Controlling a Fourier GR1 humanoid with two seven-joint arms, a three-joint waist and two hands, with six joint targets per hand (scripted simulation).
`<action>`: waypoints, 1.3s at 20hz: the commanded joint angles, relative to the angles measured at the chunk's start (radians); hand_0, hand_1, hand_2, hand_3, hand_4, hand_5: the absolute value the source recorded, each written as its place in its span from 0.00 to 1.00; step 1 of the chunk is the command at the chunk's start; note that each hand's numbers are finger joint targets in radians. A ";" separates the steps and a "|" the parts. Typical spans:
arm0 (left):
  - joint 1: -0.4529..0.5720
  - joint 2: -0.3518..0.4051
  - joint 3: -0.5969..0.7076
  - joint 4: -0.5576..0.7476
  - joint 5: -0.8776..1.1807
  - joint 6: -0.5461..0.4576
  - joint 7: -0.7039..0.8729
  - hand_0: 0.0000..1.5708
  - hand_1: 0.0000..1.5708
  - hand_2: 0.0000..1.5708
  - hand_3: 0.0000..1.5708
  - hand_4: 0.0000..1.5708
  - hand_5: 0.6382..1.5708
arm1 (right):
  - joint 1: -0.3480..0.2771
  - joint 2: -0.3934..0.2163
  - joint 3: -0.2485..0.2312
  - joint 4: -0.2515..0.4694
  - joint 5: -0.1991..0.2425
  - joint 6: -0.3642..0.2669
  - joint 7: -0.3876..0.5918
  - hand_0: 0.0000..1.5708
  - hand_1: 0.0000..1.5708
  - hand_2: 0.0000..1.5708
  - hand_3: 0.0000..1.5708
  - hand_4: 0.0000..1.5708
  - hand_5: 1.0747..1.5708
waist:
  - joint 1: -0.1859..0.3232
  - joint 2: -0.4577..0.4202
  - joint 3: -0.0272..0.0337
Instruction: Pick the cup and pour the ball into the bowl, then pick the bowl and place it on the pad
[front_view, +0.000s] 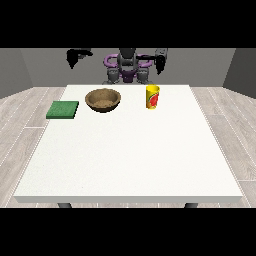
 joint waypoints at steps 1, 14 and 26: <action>-0.082 -0.001 0.024 0.086 0.002 0.013 -0.056 0.00 0.00 0.00 0.00 0.00 0.92 | -0.057 -0.070 -0.090 0.139 -0.044 0.096 -0.108 0.00 0.00 0.00 0.00 0.19 1.00 | 0.002 0.052 0.0002; -0.322 0.033 0.199 0.488 -0.001 0.025 -0.266 0.00 0.00 0.00 0.00 0.00 0.87 | -0.143 -0.115 -0.145 0.308 -0.032 0.168 -0.204 0.00 0.00 0.00 0.00 0.17 1.00 | -0.034 0.113 0.0001; -0.358 0.004 0.258 0.813 -0.096 0.257 -0.526 0.83 0.83 1.00 1.00 0.73 0.99 | -0.148 -0.210 -0.204 0.291 -0.126 0.295 -0.193 0.00 0.00 0.00 0.00 0.14 1.00 | -0.138 0.176 -0.0005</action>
